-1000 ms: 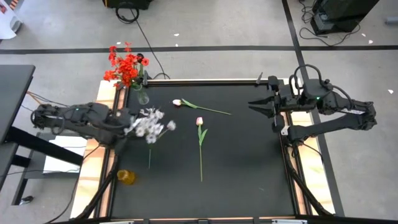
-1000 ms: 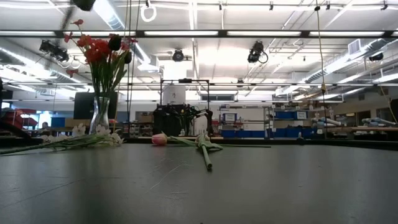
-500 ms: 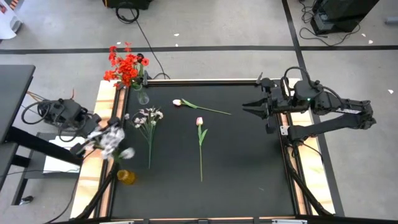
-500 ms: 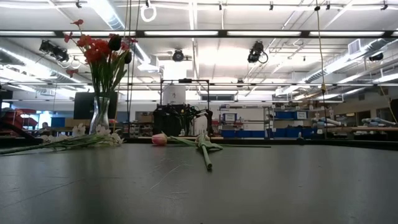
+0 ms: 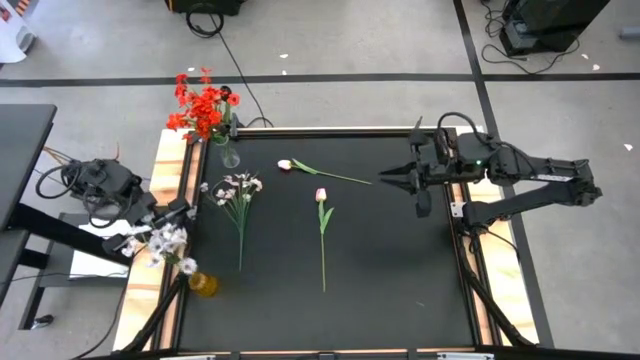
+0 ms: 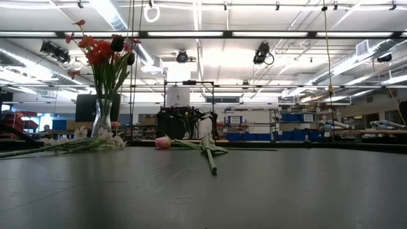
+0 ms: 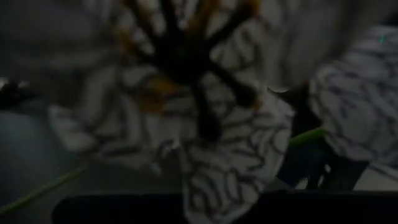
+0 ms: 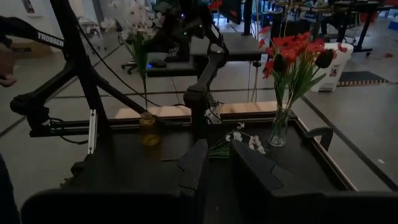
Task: Sort flowers into vase by color
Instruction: Put the white flowers into the yellow vase
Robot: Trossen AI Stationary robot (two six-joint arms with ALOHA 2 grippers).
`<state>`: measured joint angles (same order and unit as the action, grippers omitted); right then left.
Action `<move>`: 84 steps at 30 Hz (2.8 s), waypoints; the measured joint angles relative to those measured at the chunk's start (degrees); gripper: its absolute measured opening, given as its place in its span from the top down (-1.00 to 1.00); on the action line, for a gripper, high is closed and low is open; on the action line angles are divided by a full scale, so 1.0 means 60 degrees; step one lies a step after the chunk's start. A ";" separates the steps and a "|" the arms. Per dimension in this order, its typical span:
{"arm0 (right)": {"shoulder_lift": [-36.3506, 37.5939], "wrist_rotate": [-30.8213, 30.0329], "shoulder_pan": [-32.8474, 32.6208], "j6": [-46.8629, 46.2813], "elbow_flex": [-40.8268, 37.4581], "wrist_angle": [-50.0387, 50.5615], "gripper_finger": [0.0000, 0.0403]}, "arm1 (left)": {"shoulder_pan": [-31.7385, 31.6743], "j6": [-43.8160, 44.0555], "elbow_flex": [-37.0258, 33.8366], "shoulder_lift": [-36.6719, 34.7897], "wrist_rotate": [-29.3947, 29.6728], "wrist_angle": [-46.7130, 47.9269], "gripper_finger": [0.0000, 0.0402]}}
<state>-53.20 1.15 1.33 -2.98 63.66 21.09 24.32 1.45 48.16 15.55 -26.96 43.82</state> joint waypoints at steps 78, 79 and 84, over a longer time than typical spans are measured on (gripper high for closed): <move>0.4290 0.1752 0.1758 -0.2080 -0.3422 -0.2750 0.62 | 0.0000 0.0522 -0.0007 -0.0008 0.2841 0.1311 0.97; 0.4290 0.1752 0.1758 -0.2078 -0.3421 -0.2749 0.62 | 0.0000 0.0555 -0.0007 -0.0008 0.2845 0.1327 0.97; 0.4290 0.1752 0.1758 -0.2069 -0.3424 -0.2749 0.62 | 0.0000 0.0609 -0.0347 -0.0284 0.3171 0.1379 0.97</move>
<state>-27.46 11.66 11.88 -15.40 43.11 4.60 24.32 5.10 46.08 13.85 -7.94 52.09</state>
